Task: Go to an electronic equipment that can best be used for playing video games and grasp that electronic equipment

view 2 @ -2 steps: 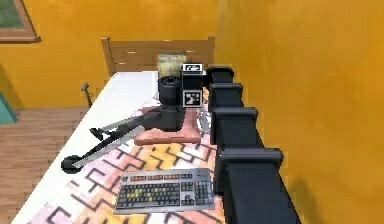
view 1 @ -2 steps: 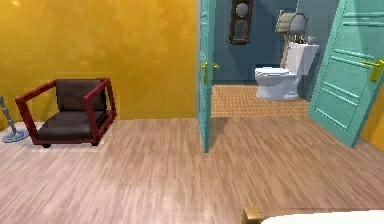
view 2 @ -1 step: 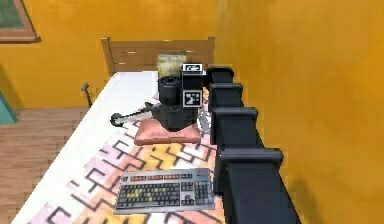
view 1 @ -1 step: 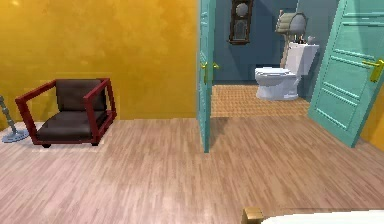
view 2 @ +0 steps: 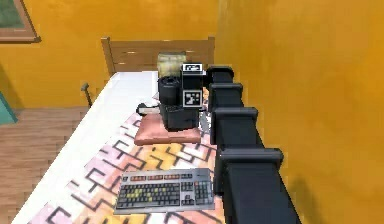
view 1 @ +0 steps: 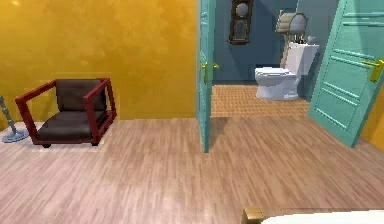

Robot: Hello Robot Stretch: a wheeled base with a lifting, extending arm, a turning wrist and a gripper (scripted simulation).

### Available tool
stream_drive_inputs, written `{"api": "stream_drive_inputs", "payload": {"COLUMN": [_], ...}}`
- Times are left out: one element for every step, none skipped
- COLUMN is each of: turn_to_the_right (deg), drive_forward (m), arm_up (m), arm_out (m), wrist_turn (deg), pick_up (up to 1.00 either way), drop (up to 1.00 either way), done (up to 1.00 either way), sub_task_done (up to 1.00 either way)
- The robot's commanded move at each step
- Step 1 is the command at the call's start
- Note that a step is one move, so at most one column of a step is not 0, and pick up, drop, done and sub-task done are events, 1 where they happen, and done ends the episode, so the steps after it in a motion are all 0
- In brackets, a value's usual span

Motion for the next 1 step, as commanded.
{"api": "stream_drive_inputs", "payload": {"turn_to_the_right": [0.0], "drive_forward": [0.0], "arm_up": [-0.18], "arm_out": [0.0], "wrist_turn": [0.0], "pick_up": [0.0], "drop": [0.0], "done": [0.0], "sub_task_done": [0.0]}}
